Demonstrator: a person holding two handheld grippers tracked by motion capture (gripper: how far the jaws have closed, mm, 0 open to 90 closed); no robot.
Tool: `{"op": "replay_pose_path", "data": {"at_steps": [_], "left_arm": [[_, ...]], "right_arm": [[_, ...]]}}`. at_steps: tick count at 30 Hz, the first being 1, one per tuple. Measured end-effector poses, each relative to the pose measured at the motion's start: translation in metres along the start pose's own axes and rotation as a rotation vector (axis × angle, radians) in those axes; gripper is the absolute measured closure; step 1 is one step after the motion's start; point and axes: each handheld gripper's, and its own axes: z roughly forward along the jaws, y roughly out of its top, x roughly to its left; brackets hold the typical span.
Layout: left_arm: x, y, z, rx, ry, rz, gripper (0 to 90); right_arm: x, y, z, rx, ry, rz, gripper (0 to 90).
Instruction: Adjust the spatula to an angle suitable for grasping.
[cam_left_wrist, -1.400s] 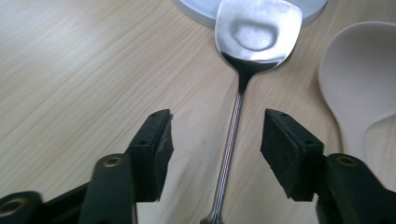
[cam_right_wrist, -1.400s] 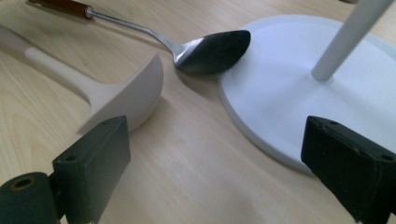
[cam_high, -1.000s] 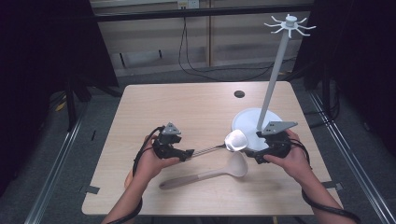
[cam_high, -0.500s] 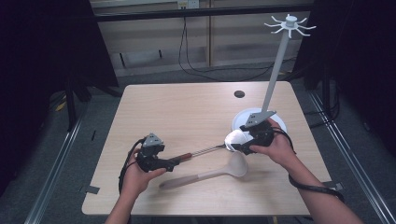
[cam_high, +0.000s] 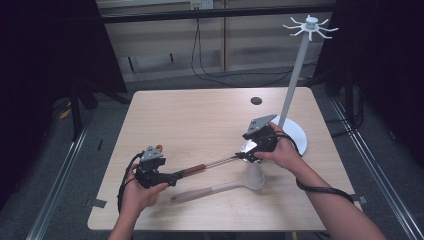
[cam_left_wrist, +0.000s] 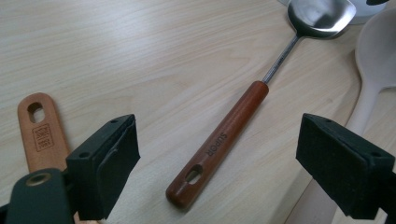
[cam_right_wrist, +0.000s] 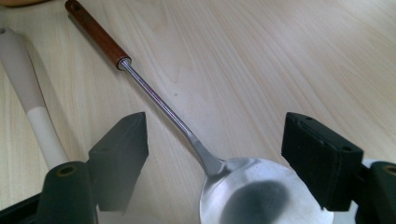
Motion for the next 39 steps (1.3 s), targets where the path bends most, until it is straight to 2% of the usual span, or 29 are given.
{"op": "replay_pose_path", "data": {"at_steps": [5, 8, 11, 14, 16, 17, 20, 27, 29, 31, 34, 36, 37, 39], "left_arm": [[0.001, -0.001, -0.001, -0.006, -0.001, -0.010, 12.4], [0.002, -0.001, 0.000, 0.001, -0.011, -0.003, 12.2], [0.003, -0.001, -0.001, -0.011, 0.000, -0.010, 12.2], [0.003, 0.000, -0.002, -0.017, -0.005, -0.015, 12.2], [0.002, -0.001, -0.001, -0.014, -0.005, -0.013, 12.2], [0.002, -0.001, 0.000, -0.012, -0.006, -0.014, 12.2], [0.001, -0.001, 0.001, -0.011, -0.014, -0.012, 12.2], [0.003, 0.001, -0.001, -0.011, -0.012, -0.005, 12.2], [0.004, 0.001, -0.002, -0.016, -0.006, -0.007, 12.2], [0.004, 0.001, -0.002, -0.021, -0.008, -0.013, 12.2], [0.006, 0.000, -0.003, -0.020, -0.002, -0.018, 12.2], [0.007, -0.001, -0.004, -0.019, 0.001, -0.021, 12.2], [0.008, -0.001, -0.004, -0.024, 0.003, -0.026, 12.2], [0.009, 0.000, -0.005, -0.022, 0.007, -0.022, 12.2]], "right_arm": [[0.000, 0.009, 0.009, 0.028, 0.016, -0.042, 27.9], [0.001, 0.014, 0.015, 0.035, 0.048, -0.057, 31.1], [0.004, 0.018, 0.024, 0.074, 0.074, -0.087, 35.7], [0.009, 0.022, 0.033, 0.118, 0.107, -0.100, 43.1], [0.010, 0.024, 0.039, 0.141, 0.122, -0.129, 45.7], [0.011, 0.024, 0.043, 0.158, 0.130, -0.129, 46.8], [0.011, 0.023, 0.052, 0.206, 0.134, -0.169, 50.5], [0.011, 0.022, 0.066, 0.286, 0.150, -0.201, 61.7], [0.011, 0.022, 0.069, 0.305, 0.180, -0.196, 66.0], [0.011, 0.022, 0.073, 0.324, 0.184, -0.216, 66.7], [0.008, 0.023, 0.075, 0.347, 0.200, -0.211, 73.3], [0.006, 0.026, 0.077, 0.359, 0.214, -0.239, 76.8], [0.006, 0.027, 0.077, 0.370, 0.229, -0.269, 78.3], [0.007, 0.028, 0.077, 0.371, 0.230, -0.338, 84.0]]}}
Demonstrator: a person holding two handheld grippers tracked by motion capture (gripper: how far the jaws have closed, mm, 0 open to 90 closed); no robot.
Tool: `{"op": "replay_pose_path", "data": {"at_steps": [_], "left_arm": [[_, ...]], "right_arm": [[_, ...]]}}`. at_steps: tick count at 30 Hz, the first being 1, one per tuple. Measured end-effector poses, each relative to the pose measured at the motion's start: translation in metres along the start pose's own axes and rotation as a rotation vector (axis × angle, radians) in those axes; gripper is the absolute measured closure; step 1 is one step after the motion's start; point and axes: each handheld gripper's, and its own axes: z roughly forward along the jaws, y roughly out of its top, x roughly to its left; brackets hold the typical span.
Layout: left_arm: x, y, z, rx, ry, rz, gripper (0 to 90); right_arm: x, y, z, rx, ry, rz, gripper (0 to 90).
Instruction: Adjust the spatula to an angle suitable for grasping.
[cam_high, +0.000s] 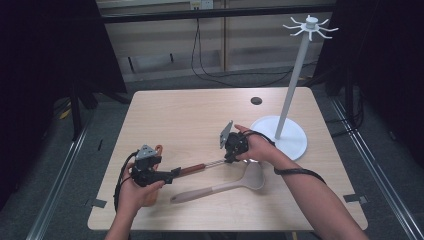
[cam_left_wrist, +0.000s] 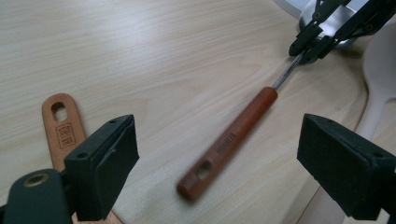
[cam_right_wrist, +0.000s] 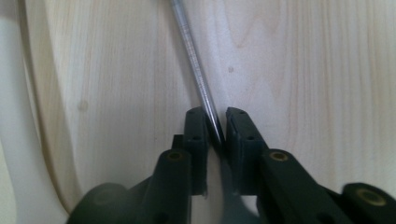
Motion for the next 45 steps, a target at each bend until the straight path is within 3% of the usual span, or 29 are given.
{"op": "replay_pose_path", "data": {"at_steps": [1, 2, 3, 4, 5, 7, 8, 9, 11, 14, 15, 17, 20, 22, 23, 26, 30, 35, 40, 45], "left_arm": [[0.000, 0.000, 0.000, -0.004, -0.001, -0.004, 12.2], [0.001, 0.001, 0.000, -0.007, -0.001, -0.005, 12.2], [0.001, 0.001, 0.000, -0.007, -0.001, -0.005, 12.2], [0.001, 0.001, 0.000, -0.009, -0.002, -0.006, 12.2], [0.001, 0.001, 0.000, -0.007, -0.002, -0.005, 12.2], [0.000, 0.001, 0.001, -0.008, 0.000, -0.005, 12.2], [-0.001, 0.001, 0.001, -0.014, -0.002, -0.010, 12.2], [-0.001, 0.001, 0.001, -0.014, -0.002, -0.010, 12.2], [-0.001, 0.001, 0.002, -0.008, -0.002, -0.001, 12.2], [-0.002, 0.001, 0.003, -0.007, -0.005, -0.004, 12.2], [-0.003, 0.001, 0.003, -0.003, -0.001, 0.002, 12.2], [-0.004, 0.001, 0.004, -0.005, -0.004, -0.003, 12.2], [-0.006, 0.001, 0.006, -0.002, -0.010, 0.001, 12.2], [-0.006, 0.002, 0.006, 0.001, -0.011, 0.011, 12.2], [-0.007, 0.003, 0.007, -0.001, -0.013, 0.011, 12.2], [-0.008, 0.004, 0.008, -0.005, -0.016, 0.013, 12.2], [-0.009, 0.005, 0.011, 0.006, -0.017, 0.021, 12.2], [-0.011, 0.005, 0.013, 0.002, -0.020, 0.019, 12.2], [-0.012, 0.007, 0.014, 0.009, -0.026, 0.040, 12.2], [-0.014, 0.008, 0.015, 0.003, -0.027, 0.034, 12.2]], "right_arm": [[0.000, 0.000, -0.001, 0.004, -0.008, -0.026, 85.4], [0.000, 0.000, -0.002, 0.006, -0.020, 0.019, 85.1], [0.000, 0.000, -0.002, 0.006, -0.020, 0.019, 85.1], [-0.002, -0.005, -0.007, -0.034, -0.024, -0.014, 86.0], [-0.002, -0.006, -0.009, -0.034, -0.018, -0.020, 86.1], [-0.003, -0.008, -0.015, -0.045, -0.056, 0.009, 86.1], [-0.002, -0.011, -0.022, -0.077, -0.061, 0.043, 86.2], [-0.002, -0.011, -0.022, -0.077, -0.061, 0.043, 86.2], [-0.003, -0.014, -0.030, -0.134, -0.092, 0.062, 86.2], [-0.001, -0.018, -0.040, -0.191, -0.121, 0.129, 86.2], [0.000, -0.022, -0.047, -0.242, -0.145, 0.171, 86.3], [0.000, -0.024, -0.049, -0.255, -0.155, 0.186, 86.3], [0.003, -0.034, -0.062, -0.340, -0.203, 0.247, 86.2], [0.003, -0.036, -0.065, -0.360, -0.217, 0.262, 86.2], [0.005, -0.041, -0.072, -0.408, -0.242, 0.296, 86.3], [0.006, -0.045, -0.076, -0.440, -0.262, 0.306, 86.3], [0.013, -0.055, -0.086, -0.532, -0.313, 0.350, 86.3], [0.016, -0.065, -0.090, -0.598, -0.325, 0.394, 86.3], [0.024, -0.078, -0.097, -0.711, -0.365, 0.444, 86.3], [0.030, -0.085, -0.102, -0.783, -0.403, 0.474, 86.3]]}}
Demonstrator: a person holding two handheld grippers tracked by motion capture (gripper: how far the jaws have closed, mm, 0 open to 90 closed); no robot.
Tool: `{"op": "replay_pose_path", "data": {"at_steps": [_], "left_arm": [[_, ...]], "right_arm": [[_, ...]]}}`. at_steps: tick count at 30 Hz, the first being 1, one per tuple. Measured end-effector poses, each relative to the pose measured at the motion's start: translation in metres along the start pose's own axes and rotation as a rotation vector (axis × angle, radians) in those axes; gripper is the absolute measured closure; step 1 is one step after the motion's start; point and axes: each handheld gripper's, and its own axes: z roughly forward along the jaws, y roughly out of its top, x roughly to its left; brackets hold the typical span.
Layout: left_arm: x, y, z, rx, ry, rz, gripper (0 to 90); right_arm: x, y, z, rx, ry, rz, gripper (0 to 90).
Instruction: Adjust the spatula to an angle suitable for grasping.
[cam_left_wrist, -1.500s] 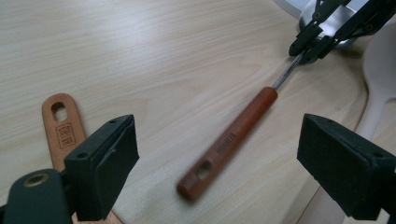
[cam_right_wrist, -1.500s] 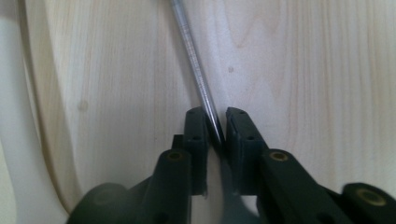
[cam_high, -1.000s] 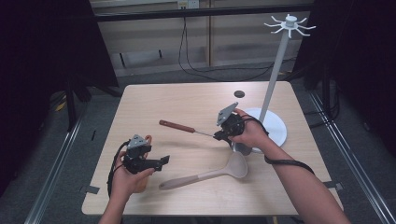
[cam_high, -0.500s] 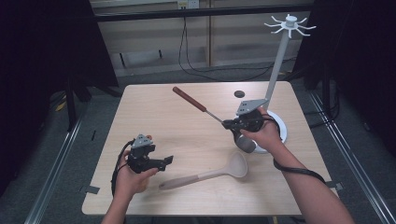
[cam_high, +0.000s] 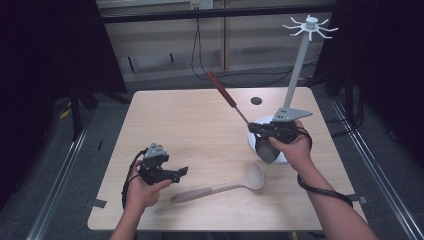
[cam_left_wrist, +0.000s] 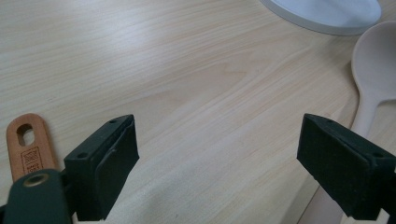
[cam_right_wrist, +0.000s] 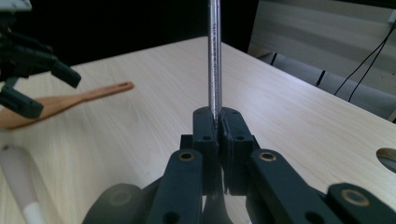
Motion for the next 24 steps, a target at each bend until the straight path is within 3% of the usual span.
{"op": "replay_pose_path", "data": {"at_steps": [9, 12, 14, 17, 19, 21, 24], "left_arm": [[-0.002, 0.001, 0.002, 0.005, -0.004, 0.010, 12.3], [-0.003, 0.001, 0.002, 0.002, -0.012, 0.010, 12.2], [-0.003, 0.002, 0.004, 0.004, -0.010, 0.011, 12.3], [-0.003, 0.002, 0.005, 0.010, -0.012, 0.020, 12.2], [-0.004, 0.003, 0.007, 0.004, -0.012, 0.011, 12.2], [-0.005, 0.004, 0.008, 0.025, -0.019, 0.040, 12.2], [-0.008, 0.005, 0.011, 0.018, -0.028, 0.035, 12.2]], "right_arm": [[0.002, -0.003, -0.020, -0.106, -0.037, 0.040, 86.3], [0.003, -0.003, -0.025, -0.114, -0.047, 0.044, 86.3], [0.006, -0.003, -0.031, -0.144, -0.077, 0.046, 86.3], [0.008, -0.004, -0.036, -0.179, -0.074, 0.060, 86.3], [0.011, -0.005, -0.041, -0.200, -0.096, 0.066, 86.3], [0.014, -0.006, -0.046, -0.225, -0.101, 0.072, 86.3], [0.017, -0.006, -0.053, -0.236, -0.116, 0.077, 86.3]]}}
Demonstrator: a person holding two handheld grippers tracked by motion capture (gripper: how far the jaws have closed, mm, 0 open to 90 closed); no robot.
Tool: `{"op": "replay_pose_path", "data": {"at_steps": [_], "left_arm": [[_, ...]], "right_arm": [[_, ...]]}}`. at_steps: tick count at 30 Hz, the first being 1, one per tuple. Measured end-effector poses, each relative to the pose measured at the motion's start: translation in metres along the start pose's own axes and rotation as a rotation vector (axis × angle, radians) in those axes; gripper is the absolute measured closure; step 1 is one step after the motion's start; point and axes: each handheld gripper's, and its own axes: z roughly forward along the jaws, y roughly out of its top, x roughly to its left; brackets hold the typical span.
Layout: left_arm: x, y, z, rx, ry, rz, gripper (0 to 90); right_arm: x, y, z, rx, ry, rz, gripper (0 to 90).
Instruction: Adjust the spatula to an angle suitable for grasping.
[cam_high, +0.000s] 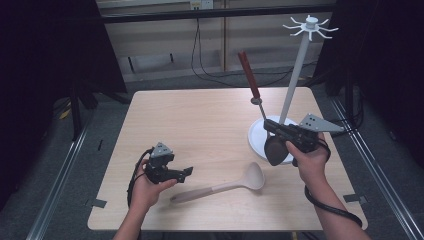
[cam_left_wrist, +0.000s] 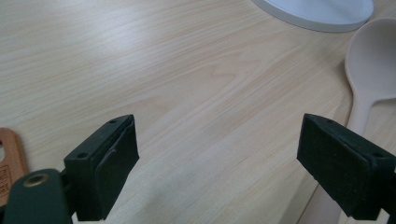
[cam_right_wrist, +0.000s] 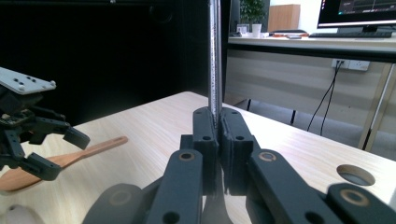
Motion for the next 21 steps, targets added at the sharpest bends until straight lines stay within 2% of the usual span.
{"op": "replay_pose_path", "data": {"at_steps": [2, 3, 5, 8, 17, 21], "left_arm": [[-0.001, 0.000, 0.001, -0.006, 0.001, -0.007, 12.2], [-0.001, 0.002, 0.001, 0.003, -0.006, 0.009, 12.2], [-0.002, 0.002, 0.002, 0.001, -0.008, 0.010, 12.2], [-0.004, 0.004, 0.004, 0.000, -0.013, 0.010, 12.2], [-0.008, 0.009, 0.008, -0.003, -0.026, 0.026, 12.2], [-0.009, 0.010, 0.011, -0.002, -0.028, 0.031, 12.2]], "right_arm": [[0.001, 0.001, -0.004, -0.017, -0.010, -0.009, 86.3], [0.001, 0.003, -0.007, -0.027, -0.017, -0.004, 86.3], [0.002, 0.004, -0.009, -0.035, -0.023, -0.004, 86.3], [0.003, 0.009, -0.018, -0.078, -0.048, -0.005, 86.3], [0.011, 0.015, -0.036, -0.104, -0.092, -0.039, 86.3], [0.015, 0.019, -0.040, -0.117, -0.090, -0.050, 86.3]]}}
